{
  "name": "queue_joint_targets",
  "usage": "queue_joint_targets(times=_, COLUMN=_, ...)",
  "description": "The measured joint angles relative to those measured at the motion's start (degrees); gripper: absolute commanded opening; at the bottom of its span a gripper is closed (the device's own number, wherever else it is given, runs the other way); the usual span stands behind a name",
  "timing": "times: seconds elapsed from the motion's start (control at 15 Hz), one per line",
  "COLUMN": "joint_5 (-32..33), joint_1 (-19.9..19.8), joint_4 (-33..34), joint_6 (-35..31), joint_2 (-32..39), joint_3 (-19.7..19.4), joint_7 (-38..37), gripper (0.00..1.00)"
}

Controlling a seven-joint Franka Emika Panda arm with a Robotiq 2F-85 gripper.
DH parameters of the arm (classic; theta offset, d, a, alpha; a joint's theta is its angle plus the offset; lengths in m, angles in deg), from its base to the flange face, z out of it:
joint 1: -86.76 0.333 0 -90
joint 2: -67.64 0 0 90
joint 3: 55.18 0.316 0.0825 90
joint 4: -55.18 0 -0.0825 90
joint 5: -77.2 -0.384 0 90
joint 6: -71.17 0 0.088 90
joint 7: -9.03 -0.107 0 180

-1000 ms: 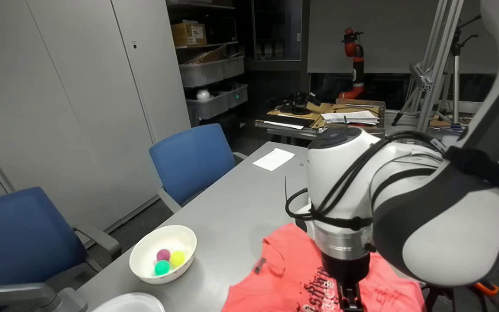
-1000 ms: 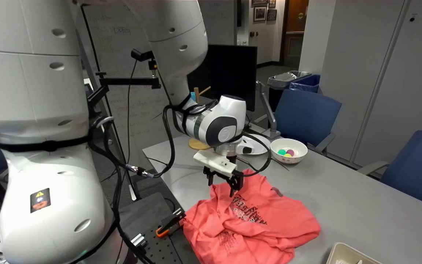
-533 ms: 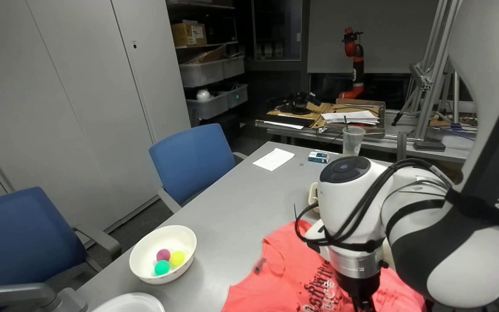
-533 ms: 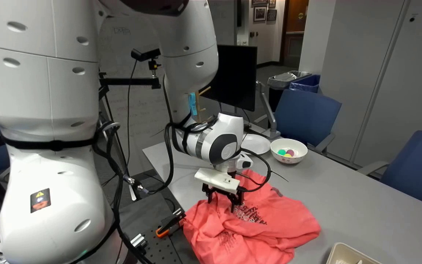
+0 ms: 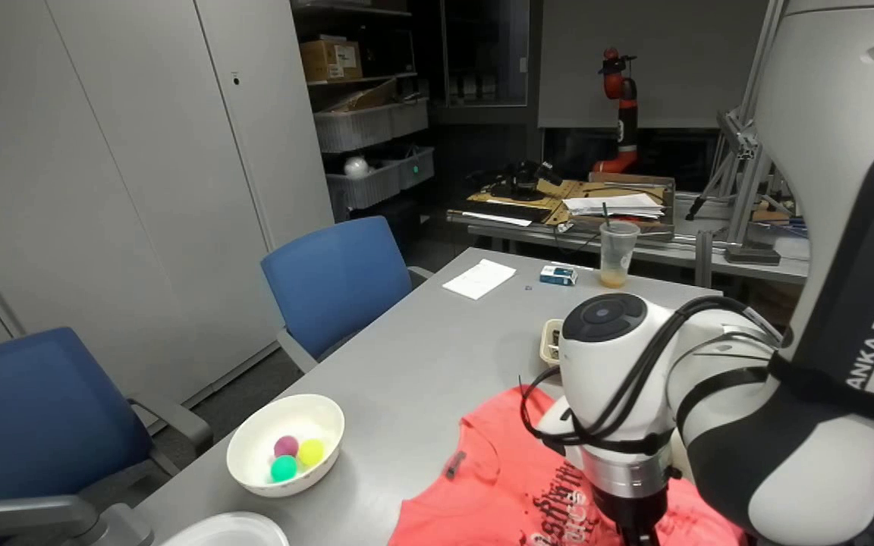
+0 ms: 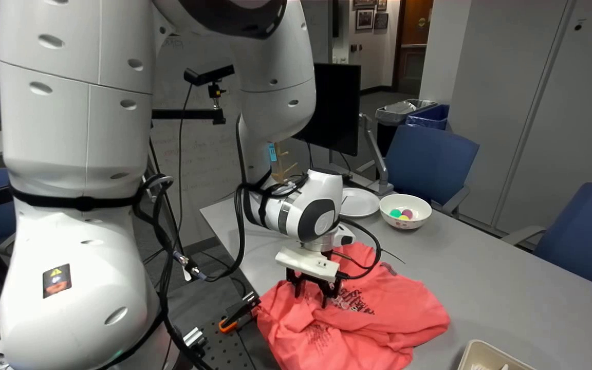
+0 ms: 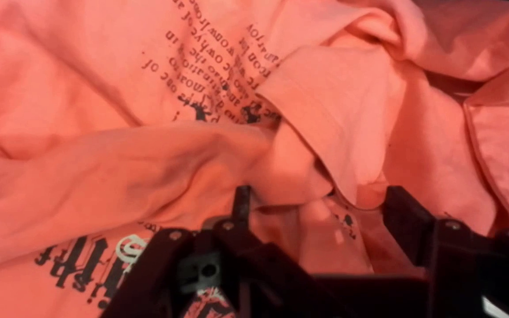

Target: Unfold the sweatshirt on the table

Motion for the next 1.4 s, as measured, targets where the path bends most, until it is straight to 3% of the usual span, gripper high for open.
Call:
queue_joint_targets(times=0.47, joint_5=0.1, joint_1=0.0, joint_4=0.9, joint_6=-0.1, joint_2=1.4, joint_3=-0.1, joint_7=0.0, gripper=0.0)
queue_joint_targets(times=0.93, joint_5=-0.3, joint_1=-0.2, joint_4=2.0, joint_6=-0.1, joint_2=1.3, joint_3=0.3, joint_7=1.1, gripper=0.02)
queue_joint_targets(times=1.4, joint_5=-9.0, joint_1=-4.1, joint_4=5.9, joint_6=0.0, joint_2=-2.4, joint_3=7.8, joint_7=8.8, gripper=0.02)
